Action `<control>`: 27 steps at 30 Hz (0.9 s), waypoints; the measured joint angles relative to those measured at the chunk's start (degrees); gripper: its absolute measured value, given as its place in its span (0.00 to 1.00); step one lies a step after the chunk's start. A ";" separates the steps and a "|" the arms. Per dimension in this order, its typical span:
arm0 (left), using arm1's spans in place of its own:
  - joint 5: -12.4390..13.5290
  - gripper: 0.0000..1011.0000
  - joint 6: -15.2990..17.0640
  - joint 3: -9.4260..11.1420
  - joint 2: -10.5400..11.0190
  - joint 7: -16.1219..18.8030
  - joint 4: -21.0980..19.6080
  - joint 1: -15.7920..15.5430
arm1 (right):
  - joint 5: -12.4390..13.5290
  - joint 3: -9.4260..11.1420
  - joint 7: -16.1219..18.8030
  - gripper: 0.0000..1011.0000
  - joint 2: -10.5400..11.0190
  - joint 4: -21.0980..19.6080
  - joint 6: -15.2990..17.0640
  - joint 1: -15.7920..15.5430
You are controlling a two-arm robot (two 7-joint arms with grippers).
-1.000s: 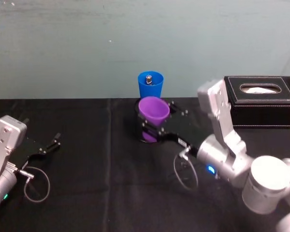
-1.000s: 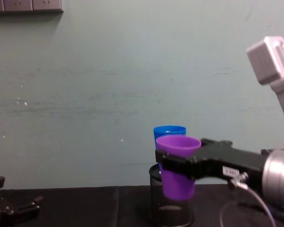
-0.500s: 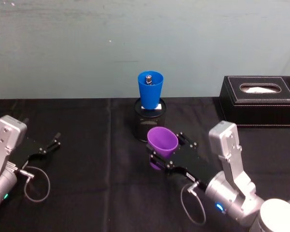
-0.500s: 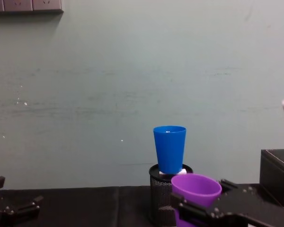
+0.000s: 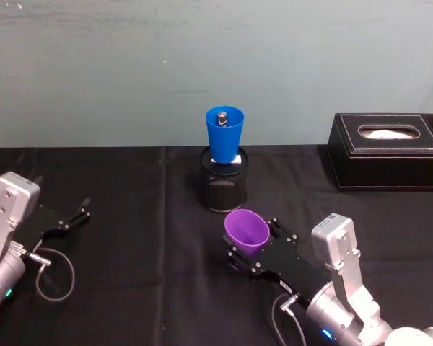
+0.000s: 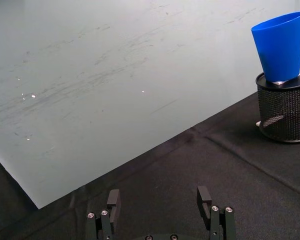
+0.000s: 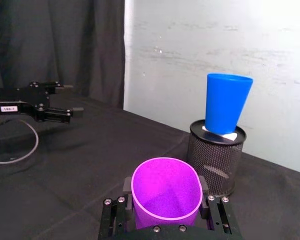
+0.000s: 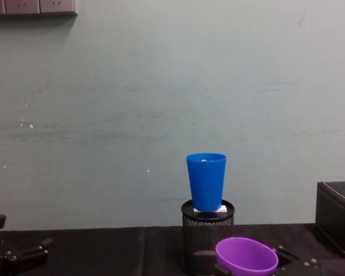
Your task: Pick up one cup with a gripper and tap it against the other cup.
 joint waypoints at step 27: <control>0.01 0.99 0.00 0.00 0.00 0.00 0.00 0.00 | 0.23 2.27 0.69 0.72 -2.70 5.00 -1.10 0.24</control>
